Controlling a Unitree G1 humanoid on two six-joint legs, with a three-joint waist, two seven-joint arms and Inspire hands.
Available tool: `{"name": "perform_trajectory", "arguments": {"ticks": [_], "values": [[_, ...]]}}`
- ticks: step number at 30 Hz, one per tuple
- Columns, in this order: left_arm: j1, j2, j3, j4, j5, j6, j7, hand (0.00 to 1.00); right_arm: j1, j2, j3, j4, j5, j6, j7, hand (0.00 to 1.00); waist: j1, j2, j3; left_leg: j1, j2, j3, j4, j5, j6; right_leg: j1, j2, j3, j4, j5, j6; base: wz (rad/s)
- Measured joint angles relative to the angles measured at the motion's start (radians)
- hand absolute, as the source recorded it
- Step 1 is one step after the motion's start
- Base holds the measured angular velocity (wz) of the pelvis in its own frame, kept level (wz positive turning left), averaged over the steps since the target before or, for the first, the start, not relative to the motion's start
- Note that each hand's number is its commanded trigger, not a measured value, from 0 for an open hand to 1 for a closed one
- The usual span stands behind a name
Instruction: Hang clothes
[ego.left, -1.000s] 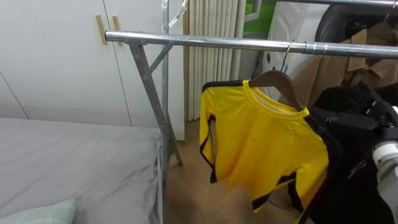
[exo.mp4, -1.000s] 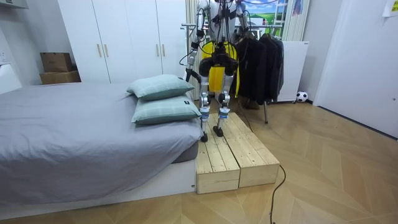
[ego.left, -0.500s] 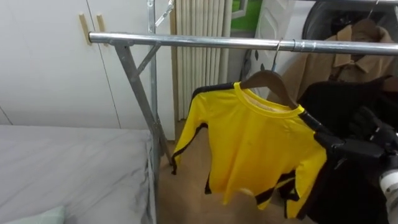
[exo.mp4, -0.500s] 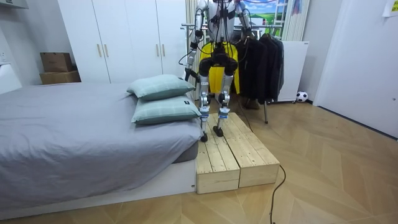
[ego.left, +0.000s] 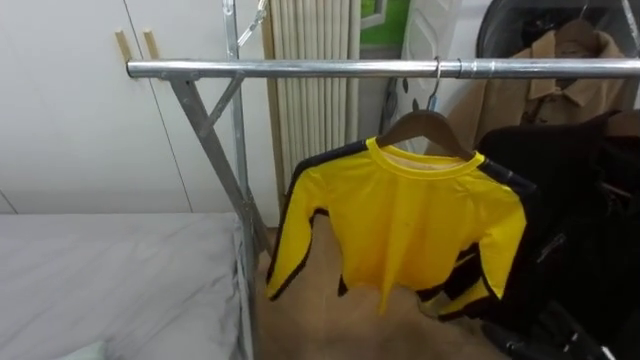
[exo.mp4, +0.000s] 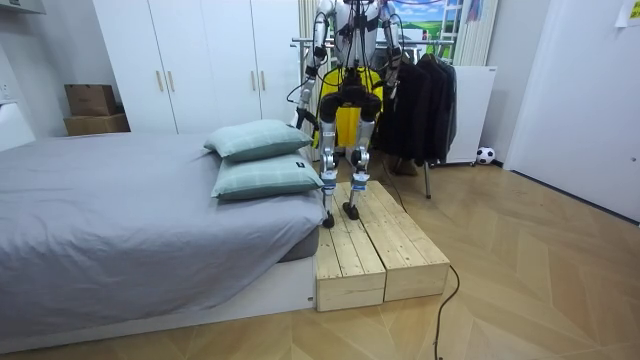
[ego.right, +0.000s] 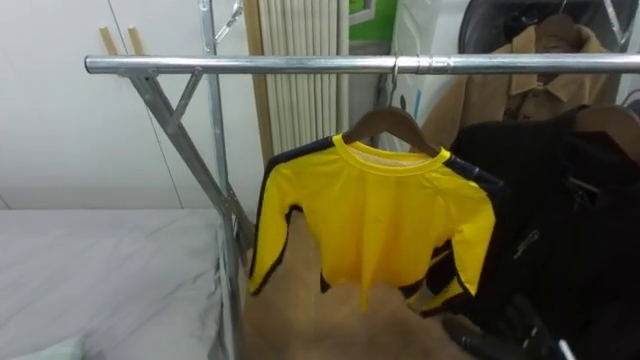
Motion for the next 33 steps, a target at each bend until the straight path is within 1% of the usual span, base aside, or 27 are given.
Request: {"name": "perform_trajectory", "arguments": {"ticks": [3, 4, 6, 7, 8, 9, 12, 13, 15, 17, 20, 21, 23, 24, 26, 29, 33], "values": [[-0.002, -0.014, 0.019, 0.01, -0.001, -0.028, 0.003, 0.0, 0.031, 0.022, -0.001, 0.065, 0.0, -0.001, 0.01, 0.0, 0.002, 0.008, -0.0004, -0.002, -0.001, 0.002, 0.0, 0.0, 0.0, -0.005, 0.0, 0.007, 0.001, 0.0, 0.0, -0.09], [-0.002, -0.018, 0.02, 0.013, -0.001, -0.037, 0.003, 0.0, 0.038, 0.027, -0.001, 0.072, 0.0, -0.003, 0.02, 0.0, 0.0, 0.011, -0.0026, -0.004, -0.002, 0.003, -0.002, 0.0, 0.0, -0.009, 0.0, 0.009, 0.003, 0.0, 0.0, -0.09], [-0.005, -0.019, 0.019, 0.014, -0.001, -0.044, 0.003, 0.0, 0.043, 0.029, 0.003, 0.102, -0.007, -0.022, 0.048, 0.0, -0.004, 0.014, -0.003, -0.003, -0.001, 0.003, -0.008, 0.0, 0.0, -0.011, 0.001, 0.008, 0.003, 0.0, 0.0, -0.01], [-0.012, -0.019, 0.018, 0.013, -0.001, -0.055, 0.001, 0.0, 0.048, 0.029, 0.006, 0.132, -0.021, -0.035, 0.07, 0.0, -0.007, 0.014, -0.0034, -0.002, -0.001, 0.002, -0.01, 0.0, 0.0, -0.012, 0.001, 0.007, 0.003, 0.0, 0.0, 0.05], [-0.015, -0.02, 0.018, 0.012, -0.001, -0.067, -0.001, 0.0, 0.051, 0.029, 0.009, 0.156, -0.038, -0.036, 0.094, 0.0, -0.007, 0.015, -0.0033, -0.003, -0.001, 0.001, -0.01, 0.0, 0.0, -0.013, 0.001, 0.007, 0.003, 0.0, 0.0, 0.0], [-0.016, -0.02, 0.018, 0.012, -0.002, -0.071, -0.002, 0.0, 0.054, 0.029, 0.01, 0.166, -0.043, -0.036, 0.106, 0.0, -0.009, 0.015, -0.0033, -0.003, -0.001, 0.0, -0.01, 0.0, 0.0, -0.013, 0.001, 0.007, 0.003, 0.0, 0.0, 0.0], [-0.016, -0.022, 0.017, 0.012, -0.05, -0.088, -0.004, 0.0, 0.064, 0.031, 0.024, 0.243, -0.047, -0.044, 0.162, 0.0, -0.018, 0.019, -0.0031, -0.002, -0.002, 0.001, -0.012, -0.001, 0.001, -0.011, 0.001, 0.008, 0.002, 0.0, 0.001, 0.0], [-0.019, -0.024, 0.016, 0.011, -0.073, -0.096, -0.005, 0.0, 0.071, 0.035, 0.029, 0.26, -0.049, -0.047, 0.174, 0.0, -0.023, 0.022, -0.0018, -0.003, -0.002, 0.0, -0.013, -0.001, 0.001, -0.013, 0.001, 0.008, 0.002, 0.0, 0.001, 0.0], [-0.026, -0.026, 0.009, 0.011, -0.077, -0.109, -0.008, 0.0, 0.074, 0.039, 0.038, 0.309, -0.064, -0.061, 0.202, 0.0, -0.03, 0.024, -0.0005, -0.005, -0.002, 0.0, -0.013, -0.001, 0.001, -0.015, 0.001, 0.007, 0.002, 0.0, 0.001, 0.0], [-0.034, -0.026, 0.001, 0.011, -0.077, -0.119, -0.015, 0.0, 0.075, 0.045, 0.038, 0.36, -0.079, -0.066, 0.22, 0.0, -0.031, 0.025, 0.0002, -0.006, -0.002, 0.0, -0.013, -0.001, 0.001, -0.016, 0.0, 0.007, 0.002, 0.0, 0.001, 0.0], [-0.051, -0.028, -0.048, 0.01, -0.098, -0.143, -0.013, 0.0, 0.077, 0.055, 0.042, 0.43, -0.077, -0.067, 0.252, 0.0, -0.035, 0.03, 0.0028, -0.01, -0.003, 0.002, -0.013, -0.001, 0.001, -0.02, 0.0, 0.009, 0.001, -0.001, 0.002, 0.0], [-0.054, -0.03, -0.055, 0.01, -0.103, -0.149, -0.013, 0.0, 0.077, 0.056, 0.042, 0.436, -0.077, -0.067, 0.257, 0.0, -0.036, 0.032, 0.0026, -0.01, -0.003, 0.002, -0.013, -0.001, 0.001, -0.021, 0.0, 0.009, 0.002, -0.001, 0.002, 0.0], [-0.059, -0.032, -0.075, 0.01, -0.117, -0.174, -0.012, 0.0, 0.075, 0.064, 0.048, 0.465, -0.077, -0.083, 0.282, 0.0, -0.039, 0.036, 0.0008, -0.014, -0.003, 0.002, -0.013, -0.001, 0.001, -0.026, 0.001, 0.011, 0.004, -0.001, 0.002, 0.0], [-0.059, -0.033, -0.079, 0.01, -0.118, -0.177, -0.012, 0.0, 0.075, 0.066, 0.049, 0.47, -0.077, -0.085, 0.284, 0.0, -0.042, 0.036, 0.0005, -0.015, -0.003, 0.002, -0.013, -0.001, 0.001, -0.027, 0.001, 0.011, 0.004, -0.001, 0.002, 0.0], [-0.061, -0.037, -0.083, 0.01, -0.125, -0.198, -0.012, 0.0, 0.072, 0.07, 0.05, 0.498, -0.077, -0.091, 0.305, 0.0, -0.051, 0.037, -0.0002, -0.019, -0.003, 0.002, -0.014, -0.001, 0.001, -0.031, 0.001, 0.011, 0.003, -0.001, 0.002, 0.0], [-0.062, -0.042, -0.096, 0.011, -0.146, -0.203, -0.012, 0.0, 0.069, 0.07, 0.059, 0.522, -0.077, -0.098, 0.312, 0.0, -0.052, 0.041, -0.0016, -0.019, -0.003, 0.002, -0.017, -0.001, 0.001, -0.031, 0.001, 0.013, 0.002, -0.001, 0.002, -0.01], [-0.064, -0.058, -0.102, 0.015, -0.148, -0.207, -0.012, 0.0, 0.067, 0.071, 0.068, 0.567, -0.075, -0.099, 0.314, 0.0, -0.051, 0.042, 0.0004, -0.006, -0.002, 0.002, -0.031, -0.001, 0.001, -0.027, 0.004, 0.019, 0.002, -0.001, 0.002, -0.04]]}}
